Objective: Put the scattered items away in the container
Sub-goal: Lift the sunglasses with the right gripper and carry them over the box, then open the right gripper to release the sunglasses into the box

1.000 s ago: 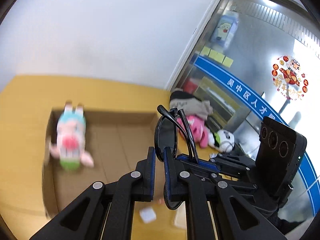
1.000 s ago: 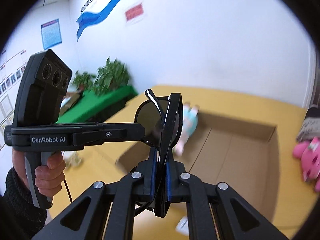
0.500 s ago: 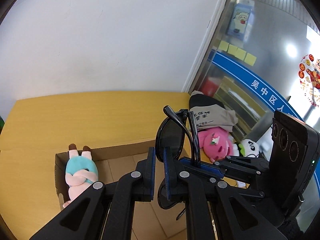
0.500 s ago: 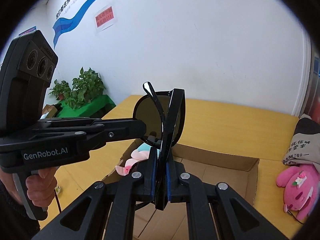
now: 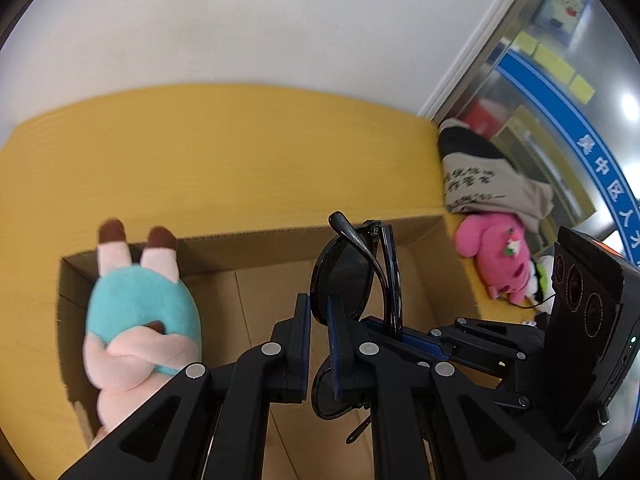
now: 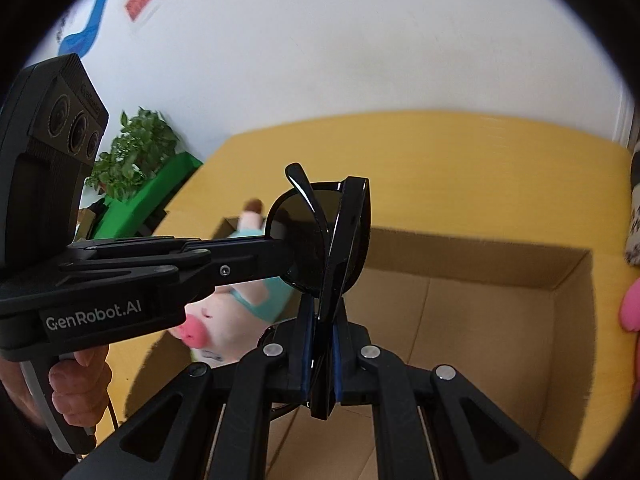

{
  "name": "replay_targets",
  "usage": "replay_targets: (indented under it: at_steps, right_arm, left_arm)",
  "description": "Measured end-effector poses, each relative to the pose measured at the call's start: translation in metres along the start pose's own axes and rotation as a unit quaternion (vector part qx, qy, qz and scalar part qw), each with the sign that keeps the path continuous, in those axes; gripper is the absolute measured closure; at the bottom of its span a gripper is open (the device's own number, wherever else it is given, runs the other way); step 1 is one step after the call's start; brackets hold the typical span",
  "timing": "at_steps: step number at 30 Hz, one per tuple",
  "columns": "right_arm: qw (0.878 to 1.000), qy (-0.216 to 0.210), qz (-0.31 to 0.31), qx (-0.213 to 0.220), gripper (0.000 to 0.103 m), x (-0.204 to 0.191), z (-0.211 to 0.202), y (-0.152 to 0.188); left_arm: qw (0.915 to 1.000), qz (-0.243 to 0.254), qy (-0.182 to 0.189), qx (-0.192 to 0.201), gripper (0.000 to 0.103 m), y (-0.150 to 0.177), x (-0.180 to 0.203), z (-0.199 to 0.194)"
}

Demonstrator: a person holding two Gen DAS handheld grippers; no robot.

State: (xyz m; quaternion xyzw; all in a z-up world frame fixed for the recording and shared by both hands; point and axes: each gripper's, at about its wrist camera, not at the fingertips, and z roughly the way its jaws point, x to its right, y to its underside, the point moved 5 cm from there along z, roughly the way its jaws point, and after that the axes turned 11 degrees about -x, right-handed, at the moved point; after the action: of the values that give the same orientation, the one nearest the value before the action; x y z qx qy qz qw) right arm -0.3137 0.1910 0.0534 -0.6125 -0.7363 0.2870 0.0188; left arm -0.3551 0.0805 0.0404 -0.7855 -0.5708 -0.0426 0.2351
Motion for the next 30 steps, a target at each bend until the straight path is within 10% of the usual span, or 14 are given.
replay_targets:
  at_steps: [18,25,30]
  right_arm:
    - [0.997,-0.02,0.041,-0.07,0.08,0.039,0.099,0.026]
    - [1.0,-0.001,0.021,-0.015,0.048,0.025,0.042,0.03]
    - [0.999,0.037,-0.006,0.036,0.027,0.003,-0.03,0.062]
  left_arm:
    - [0.9945,-0.022,-0.066,-0.078,0.095,0.01,-0.026,0.099]
    - [0.9975,-0.013,-0.067,0.019,0.032,0.021,-0.011,0.017]
    - [0.985,0.021,-0.104,0.136,0.017,0.07,0.021,-0.069]
